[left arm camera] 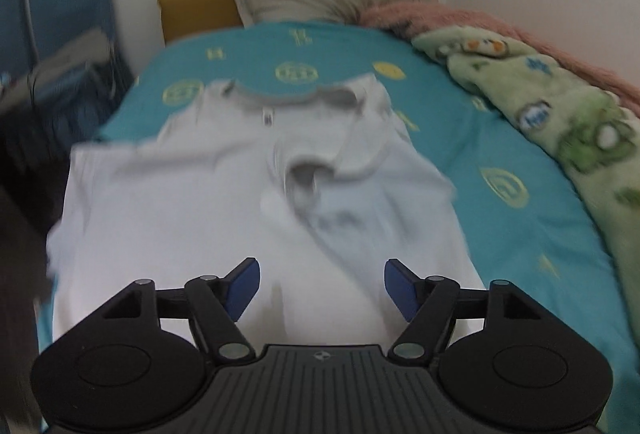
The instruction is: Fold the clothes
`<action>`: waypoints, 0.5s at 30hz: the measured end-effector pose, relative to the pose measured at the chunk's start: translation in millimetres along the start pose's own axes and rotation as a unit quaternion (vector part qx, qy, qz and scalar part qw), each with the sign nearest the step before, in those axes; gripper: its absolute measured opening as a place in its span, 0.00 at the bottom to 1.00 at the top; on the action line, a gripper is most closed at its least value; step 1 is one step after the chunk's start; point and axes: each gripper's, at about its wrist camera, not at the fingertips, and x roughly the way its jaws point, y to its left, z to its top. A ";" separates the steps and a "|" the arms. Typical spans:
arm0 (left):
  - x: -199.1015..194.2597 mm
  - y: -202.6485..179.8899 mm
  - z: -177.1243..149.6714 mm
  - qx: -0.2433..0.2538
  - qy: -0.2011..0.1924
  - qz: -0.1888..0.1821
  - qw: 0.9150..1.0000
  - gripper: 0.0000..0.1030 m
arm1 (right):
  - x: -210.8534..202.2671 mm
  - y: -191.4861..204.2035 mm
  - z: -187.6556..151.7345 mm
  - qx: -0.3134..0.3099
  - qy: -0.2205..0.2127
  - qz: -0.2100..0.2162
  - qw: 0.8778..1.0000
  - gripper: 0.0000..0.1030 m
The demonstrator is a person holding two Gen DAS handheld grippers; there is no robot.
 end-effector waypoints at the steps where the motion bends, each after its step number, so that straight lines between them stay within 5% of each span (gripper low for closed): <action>1: 16.3 -3.5 10.9 -0.002 -0.008 -0.002 1.000 0.75 | 6.1 -0.1 -0.1 0.000 0.002 -0.001 1.000 0.89; 8: 105.8 -19.5 47.6 -0.003 -0.023 -0.034 0.999 0.80 | 49.1 -1.0 -0.5 0.001 0.019 -0.009 1.000 0.89; 9: 116.5 -17.8 48.6 -0.011 -0.017 -0.034 0.999 0.74 | 54.7 -1.8 -0.6 0.004 0.023 -0.011 1.000 0.89; 12: 140.7 -4.4 45.0 -0.052 -0.008 -0.046 0.998 0.39 | 62.9 -7.0 -1.9 0.024 0.041 -0.009 0.999 0.89; 15: 129.9 17.9 42.0 -0.113 -0.039 -0.081 0.989 0.12 | 62.9 -5.7 -4.2 0.027 0.046 -0.002 0.999 0.89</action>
